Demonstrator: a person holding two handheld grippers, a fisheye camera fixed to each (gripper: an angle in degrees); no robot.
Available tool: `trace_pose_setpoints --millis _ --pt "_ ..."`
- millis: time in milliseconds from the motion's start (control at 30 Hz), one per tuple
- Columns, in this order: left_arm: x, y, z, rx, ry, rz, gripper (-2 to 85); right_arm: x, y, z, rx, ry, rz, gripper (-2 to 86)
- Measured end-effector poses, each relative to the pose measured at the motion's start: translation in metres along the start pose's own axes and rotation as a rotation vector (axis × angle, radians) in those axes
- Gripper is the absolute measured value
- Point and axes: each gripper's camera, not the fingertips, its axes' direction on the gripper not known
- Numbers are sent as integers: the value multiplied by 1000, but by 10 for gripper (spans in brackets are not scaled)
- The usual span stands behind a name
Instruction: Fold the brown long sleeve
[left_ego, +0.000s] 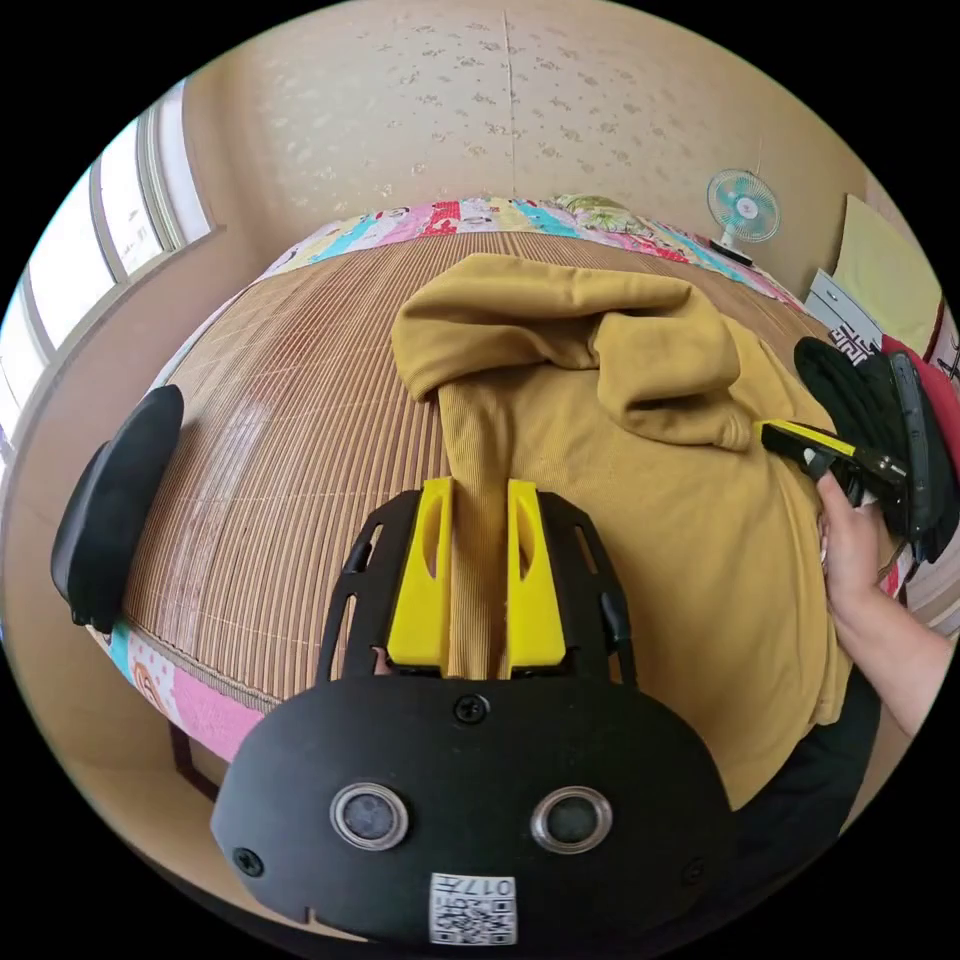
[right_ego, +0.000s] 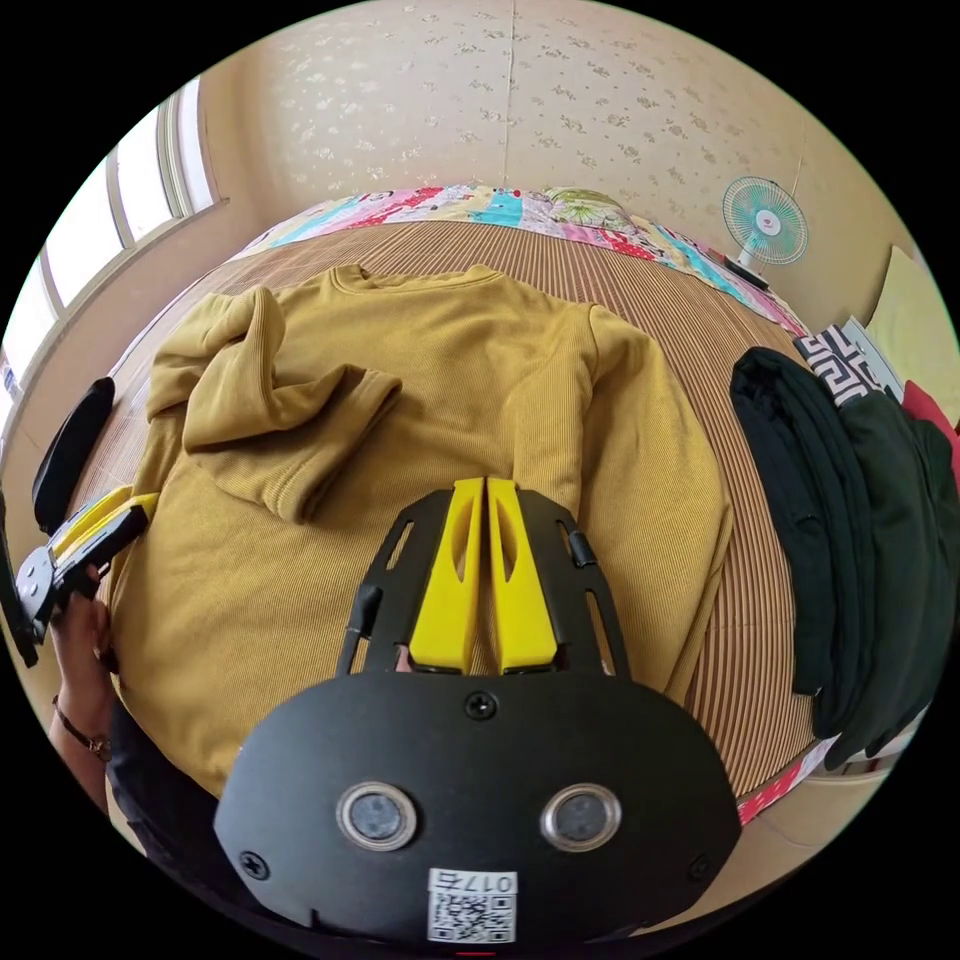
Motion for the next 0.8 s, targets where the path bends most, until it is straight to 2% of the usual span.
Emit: trace_pose_setpoints --millis 200,400,533,567,667,733,800 --pt "-5 7 17 -11 56 -13 66 17 -7 1 -15 -49 14 10" --pt "9 16 28 -8 9 46 51 53 -20 -2 -65 -190 89 19" --pt "19 21 33 -1 -60 80 51 63 -10 -46 270 -399 99 35" --pt "20 22 34 1 -66 83 51 62 -13 -48 291 -409 97 39" --pt "11 24 37 -1 -42 74 51 58 -52 -18 149 -416 121 72" --pt "-1 26 39 -3 1 55 51 43 -84 35 -67 -553 50 76" --pt "-7 27 41 -4 13 50 51 33 -95 49 -114 -550 36 59"
